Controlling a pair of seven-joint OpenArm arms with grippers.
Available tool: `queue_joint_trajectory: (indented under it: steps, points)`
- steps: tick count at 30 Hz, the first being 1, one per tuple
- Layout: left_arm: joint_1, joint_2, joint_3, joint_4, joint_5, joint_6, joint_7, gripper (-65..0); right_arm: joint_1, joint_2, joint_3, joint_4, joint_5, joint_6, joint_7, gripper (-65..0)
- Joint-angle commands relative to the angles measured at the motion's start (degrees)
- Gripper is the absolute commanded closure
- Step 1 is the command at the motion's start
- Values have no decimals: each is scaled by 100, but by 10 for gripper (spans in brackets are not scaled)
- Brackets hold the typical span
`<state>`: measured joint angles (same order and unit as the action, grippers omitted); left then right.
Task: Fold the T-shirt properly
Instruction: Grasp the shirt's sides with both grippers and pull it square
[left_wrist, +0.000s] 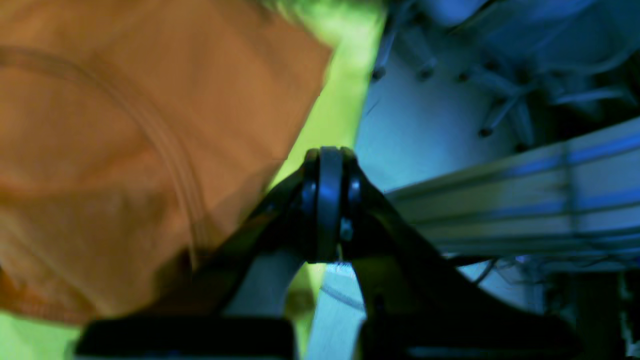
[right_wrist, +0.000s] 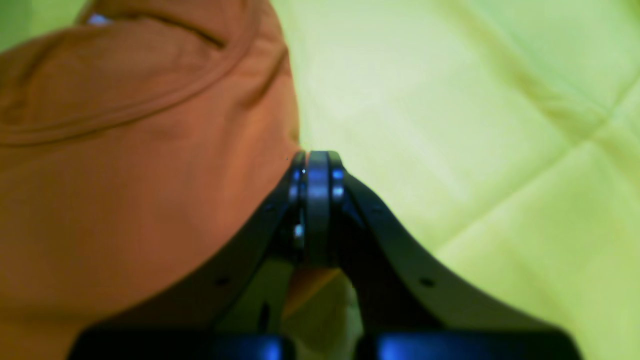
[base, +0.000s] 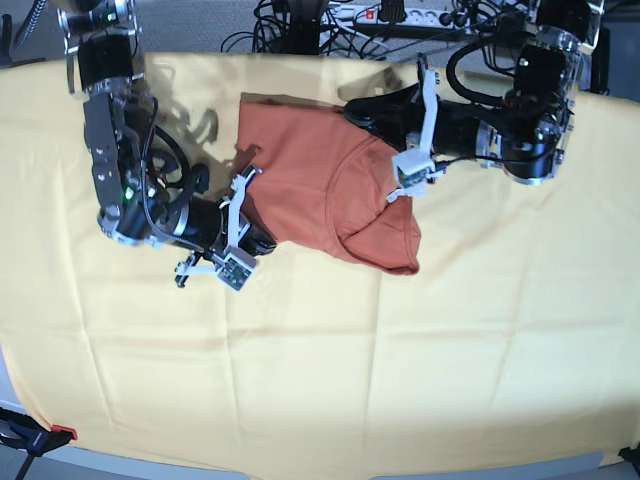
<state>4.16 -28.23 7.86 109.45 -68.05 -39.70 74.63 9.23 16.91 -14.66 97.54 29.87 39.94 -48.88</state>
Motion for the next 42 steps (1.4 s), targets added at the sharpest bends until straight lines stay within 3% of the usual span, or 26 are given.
queue_joint_trajectory:
  steps: [1,8,11,17,23,27,36,42]
  points:
    - [-33,-35,74,116,-7,-30,-236,0,256,28,-79,-33,72,6,133,0]
    - [-22,-33,1130,160,2031,-30,-1346,0,999,42,-610,-728,-28,6,127,0]
    - [-20,-33,1360,160,2557,-30,-1615,0,1067,42,-708,-1027,-31,6,129,0]
    - [-22,-35,1377,160,2761,-30,-1635,0,1073,63,-785,-1399,42,6,-26,0]
    - [-22,-37,1377,136,3077,-30,-1646,0,1060,332,-1351,-1469,11,6,-131,0]
    - [-37,-37,1377,-83,3458,-30,-1945,0,1040,422,-1580,-1467,46,6,-382,0]
    - [-763,-177,1379,-828,3606,-30,-2094,0,1025,776,-1578,-1467,1038,6,-546,0]
    - [-1320,-177,1379,-1333,3617,-30,-2413,0,940,1029,-1574,-1462,1956,6,-1038,0]
